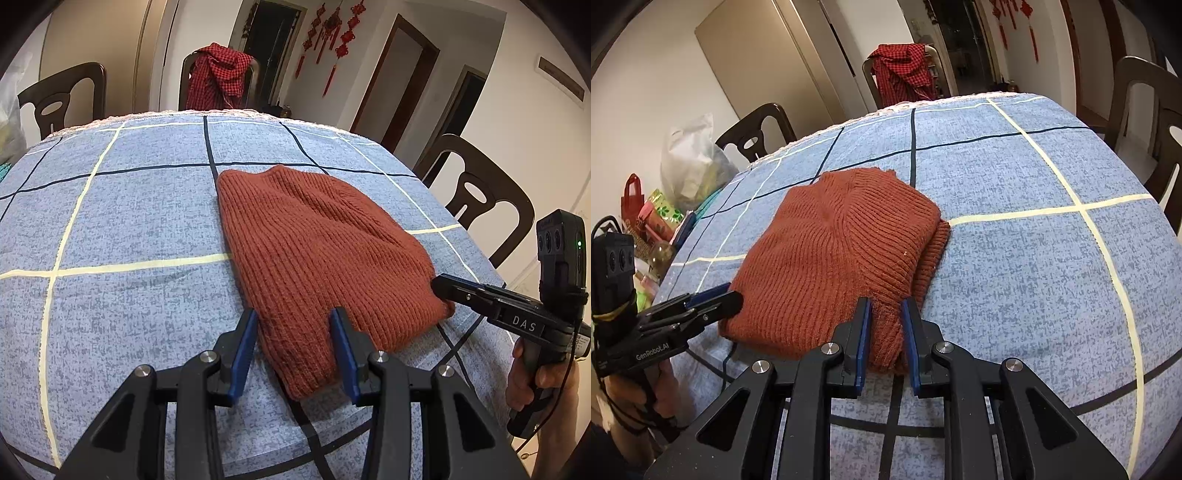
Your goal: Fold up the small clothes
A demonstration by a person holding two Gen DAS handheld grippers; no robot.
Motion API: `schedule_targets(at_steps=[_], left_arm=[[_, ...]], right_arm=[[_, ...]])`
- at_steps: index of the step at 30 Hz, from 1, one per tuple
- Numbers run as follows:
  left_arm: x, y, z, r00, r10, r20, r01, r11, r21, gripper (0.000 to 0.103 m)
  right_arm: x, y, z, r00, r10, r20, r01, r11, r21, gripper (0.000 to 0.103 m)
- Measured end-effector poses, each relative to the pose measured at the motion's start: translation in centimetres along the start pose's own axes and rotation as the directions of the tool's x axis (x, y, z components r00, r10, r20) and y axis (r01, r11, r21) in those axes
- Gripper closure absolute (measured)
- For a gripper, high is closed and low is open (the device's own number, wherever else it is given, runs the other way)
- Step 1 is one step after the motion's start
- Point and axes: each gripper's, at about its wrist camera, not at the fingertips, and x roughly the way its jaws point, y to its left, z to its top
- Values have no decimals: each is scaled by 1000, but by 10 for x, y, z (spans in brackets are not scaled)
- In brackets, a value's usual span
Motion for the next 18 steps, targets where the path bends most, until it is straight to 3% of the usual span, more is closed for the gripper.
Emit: schedule_targets(at_steps=[3,6,7,8,16,18], left_arm=[[-3,1,3,1000,-6,-1,6,1000,-1,59],[-6,4,7,1000,-18,7,18,1000,-12,59],[-7,5,10,1000,-22,12,23,1000,-19,59],[-7,7,12,1000,-27,14,27,999,-25,59],[9,25,24,997,-72,-9,71,993,-97,59],[15,29,25,996,-90,-15,87,988,-124,53]], right_arm=[[-2,-3,4,1000,14,-5,-14,1000,17,84],[-7,-10,9,999,33,12,-33,997,64,65],[-8,-13,10,999,45,18,-46,996,81,53],[-8,-15,12,998,59,21,-61,993,98,50],[5,-29,21,994,109,14,-110,982,152,49],[12,-34,24,993,120,4,-119,977,175,49]])
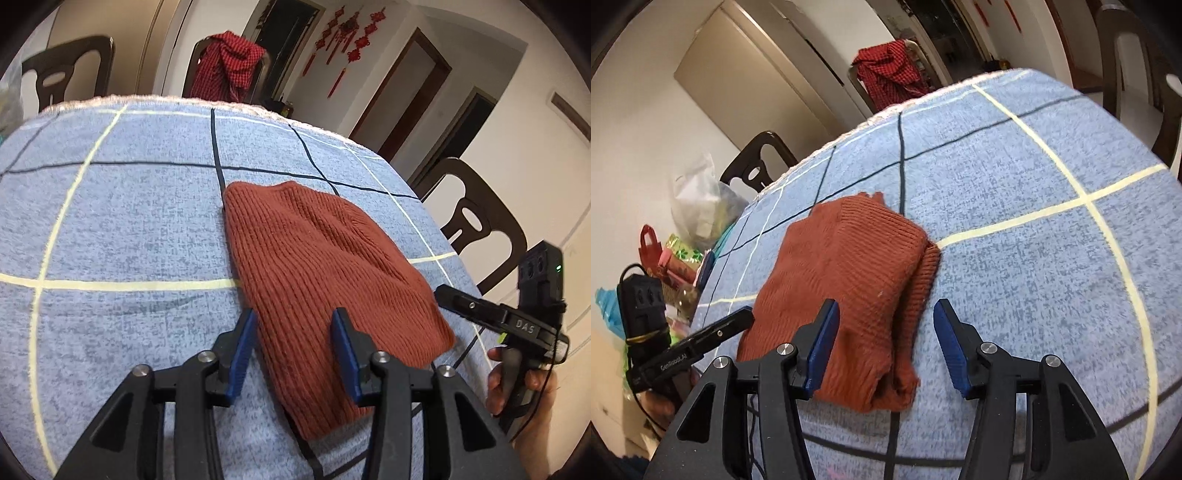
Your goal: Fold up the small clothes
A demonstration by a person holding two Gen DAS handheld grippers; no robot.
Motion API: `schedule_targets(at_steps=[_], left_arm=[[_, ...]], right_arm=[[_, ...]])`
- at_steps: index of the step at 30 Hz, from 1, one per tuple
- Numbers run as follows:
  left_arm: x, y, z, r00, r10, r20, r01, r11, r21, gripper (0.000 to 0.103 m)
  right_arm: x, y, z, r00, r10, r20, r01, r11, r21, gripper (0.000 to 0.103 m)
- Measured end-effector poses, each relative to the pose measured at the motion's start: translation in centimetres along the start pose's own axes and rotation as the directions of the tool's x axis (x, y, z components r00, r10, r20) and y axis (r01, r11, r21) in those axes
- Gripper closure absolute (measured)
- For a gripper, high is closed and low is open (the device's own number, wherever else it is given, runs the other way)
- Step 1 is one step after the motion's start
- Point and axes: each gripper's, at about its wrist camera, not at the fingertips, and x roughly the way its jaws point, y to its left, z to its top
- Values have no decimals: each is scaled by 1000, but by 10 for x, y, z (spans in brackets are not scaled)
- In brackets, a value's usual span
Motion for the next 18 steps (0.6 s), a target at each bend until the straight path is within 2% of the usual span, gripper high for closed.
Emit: schedule_targets(at_steps=[5,9,18], left_arm=[[14,10,2,998,-48,-28,47,997,-59,47],[24,17,2,995,-85,-42,81,992,-94,44],[24,11,-4,995,-88,-37,84,993,-83,44]], right_arm=[[20,-17,11,998,50,-32,-48,997,66,48],[28,-22,20,996,84,-21,-82,993,87,48],[35,-6,15,987,142,-78,-138,989,51,48]])
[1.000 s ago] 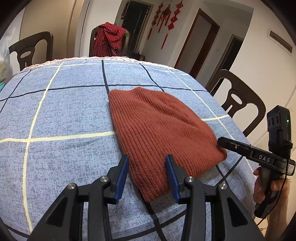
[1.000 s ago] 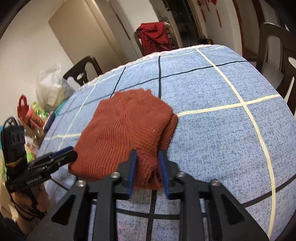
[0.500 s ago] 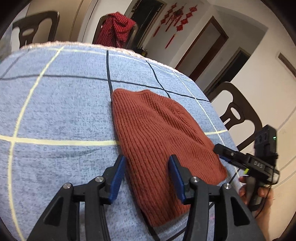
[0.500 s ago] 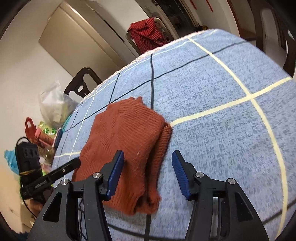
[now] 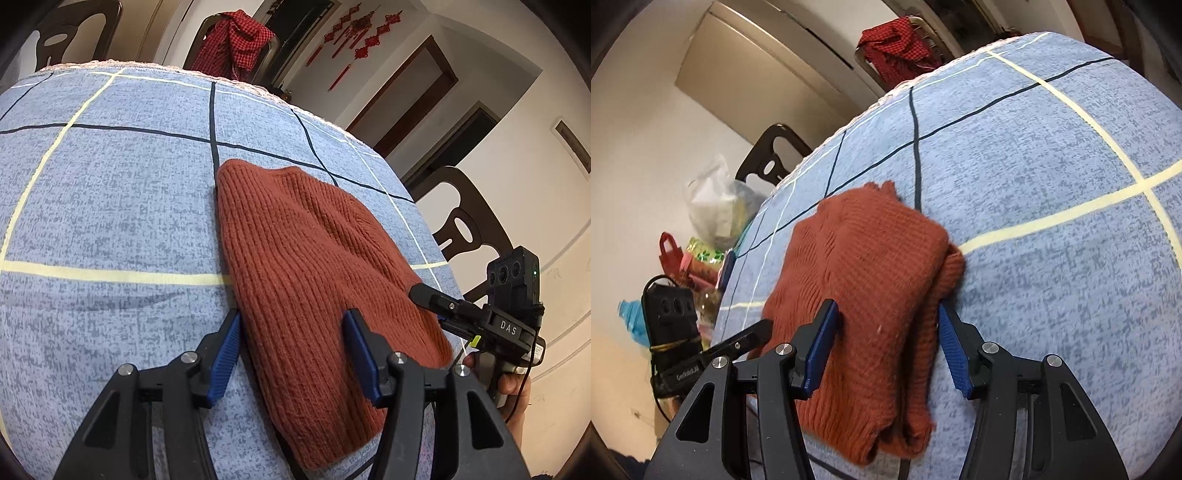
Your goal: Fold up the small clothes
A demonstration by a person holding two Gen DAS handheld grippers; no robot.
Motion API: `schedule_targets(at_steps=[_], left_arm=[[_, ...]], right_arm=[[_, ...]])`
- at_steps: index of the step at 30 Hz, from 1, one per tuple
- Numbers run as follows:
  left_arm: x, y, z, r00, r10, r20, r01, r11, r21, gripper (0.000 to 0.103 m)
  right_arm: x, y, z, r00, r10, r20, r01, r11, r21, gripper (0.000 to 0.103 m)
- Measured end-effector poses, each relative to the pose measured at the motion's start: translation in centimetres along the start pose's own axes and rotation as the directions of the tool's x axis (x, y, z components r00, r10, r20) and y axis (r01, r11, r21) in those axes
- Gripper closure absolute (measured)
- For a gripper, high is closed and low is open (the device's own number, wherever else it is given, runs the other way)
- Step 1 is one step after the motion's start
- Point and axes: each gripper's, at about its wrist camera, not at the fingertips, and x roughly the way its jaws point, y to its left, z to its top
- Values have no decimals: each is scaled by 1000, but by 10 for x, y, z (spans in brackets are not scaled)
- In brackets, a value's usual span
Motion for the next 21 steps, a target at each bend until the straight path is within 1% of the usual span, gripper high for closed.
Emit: schedule_targets(at_steps=[6,9,11,13,15,18,21], left_arm=[[8,-1,4,1000,-2,2,2,1000,18,44],[12,-5,8,1000,7,5,-7,1000,30,43],[13,-7,9,1000,13,3,-13,999,32,43],[13,-10,10,1000,17,9,-17,999,37,49],[10,-13,11,999,21,28,-22,999,45,64],[3,-22,15,999,15,49,-18,998,64,68],[-12,-31,21,997,-25,75,18,996,82,69]], right_arm=[[7,-6,5,1000,26,9,-26,999,42,49],[14,-4,9,1000,18,5,-18,999,39,58],[14,-3,10,1000,24,1,-24,999,35,70],[11,-2,9,1000,28,9,-28,999,32,76],[7,-1,9,999,35,17,-36,999,29,78],[0,5,11,998,56,33,-57,998,22,80],[-11,23,14,996,78,52,-77,997,-18,82]])
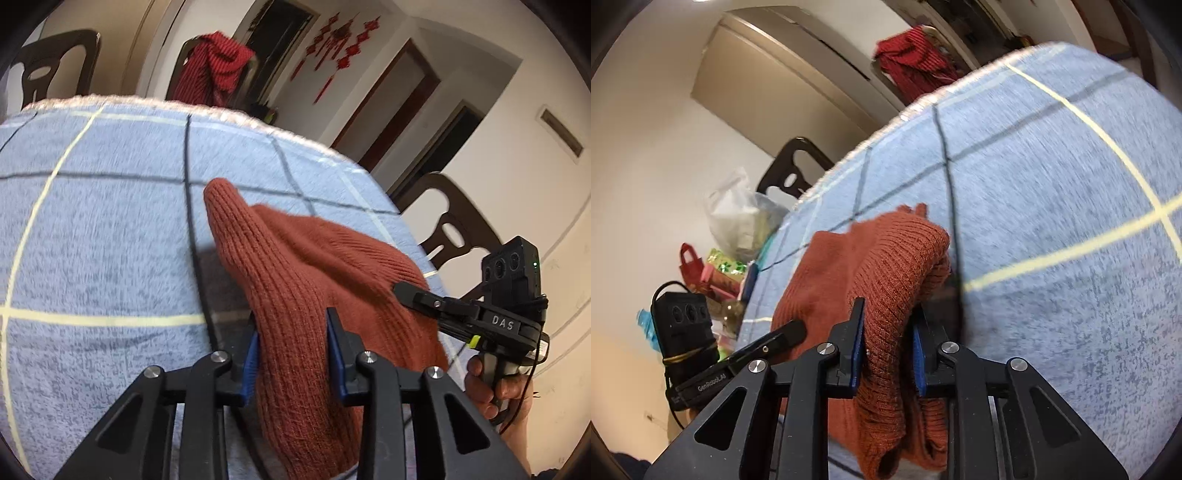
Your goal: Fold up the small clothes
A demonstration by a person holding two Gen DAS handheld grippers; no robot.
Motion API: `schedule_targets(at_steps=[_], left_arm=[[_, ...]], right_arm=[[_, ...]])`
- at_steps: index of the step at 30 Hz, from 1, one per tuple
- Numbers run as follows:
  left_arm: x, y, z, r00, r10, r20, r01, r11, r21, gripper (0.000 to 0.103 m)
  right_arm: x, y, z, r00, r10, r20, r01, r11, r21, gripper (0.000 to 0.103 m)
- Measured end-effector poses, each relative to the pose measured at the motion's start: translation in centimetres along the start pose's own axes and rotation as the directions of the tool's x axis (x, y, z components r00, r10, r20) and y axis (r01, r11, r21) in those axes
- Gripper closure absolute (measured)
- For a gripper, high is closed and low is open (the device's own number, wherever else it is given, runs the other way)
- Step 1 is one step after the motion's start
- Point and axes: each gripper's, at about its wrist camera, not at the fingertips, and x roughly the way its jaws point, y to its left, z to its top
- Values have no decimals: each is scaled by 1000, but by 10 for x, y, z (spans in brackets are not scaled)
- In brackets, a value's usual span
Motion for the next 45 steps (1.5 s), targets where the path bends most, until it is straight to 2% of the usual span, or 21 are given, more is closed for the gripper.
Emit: schedule_targets(at_steps=[5,9,17,23,27,28,30,32,35,38,42,44,45], left_arm=[[-29,-4,13,998,-25,59,24,999,28,69],[-54,16,19,996,-24,86,24,1000,3,69],[-98,66,21,990,66,124,-63,998,-24,69],[-105,114,17,982,139,126,-131,989,-74,68],[-83,158,3,970,239,37,-231,960,-156,65],[-80,166,-2,973,231,24,-222,956,-194,64],[-88,174,-8,979,195,51,-178,955,-238,61],[-100,172,-12,973,211,91,-183,952,-245,62],[-117,159,-14,966,214,147,-178,958,-225,64],[-127,136,-18,961,211,179,-182,969,-167,64],[-123,119,-27,953,256,159,-243,965,-99,64],[-114,120,-34,944,306,123,-298,951,-77,64],[-107,120,-37,934,340,110,-335,940,-66,64]], right_arm=[[-9,36,8,999,41,33,-39,998,-58,82],[-1,59,11,995,97,30,-95,993,-75,82],[58,100,5,980,194,-44,-197,977,-85,82],[102,98,4,964,249,-99,-252,967,-27,82],[132,78,-4,981,130,-146,-132,991,-6,82],[133,73,-6,982,110,-152,-110,994,7,82],[126,65,-8,982,108,-153,-106,994,24,82],[114,71,-9,986,100,-136,-104,994,-21,82],[94,99,-13,990,87,-110,-104,982,-160,82],[93,129,-27,989,43,-139,-84,949,-305,82],[108,139,-53,982,-37,-185,-43,912,-408,82],[116,133,-61,978,-96,-188,4,899,-437,83],[117,131,-64,977,-122,-172,30,888,-459,83]])
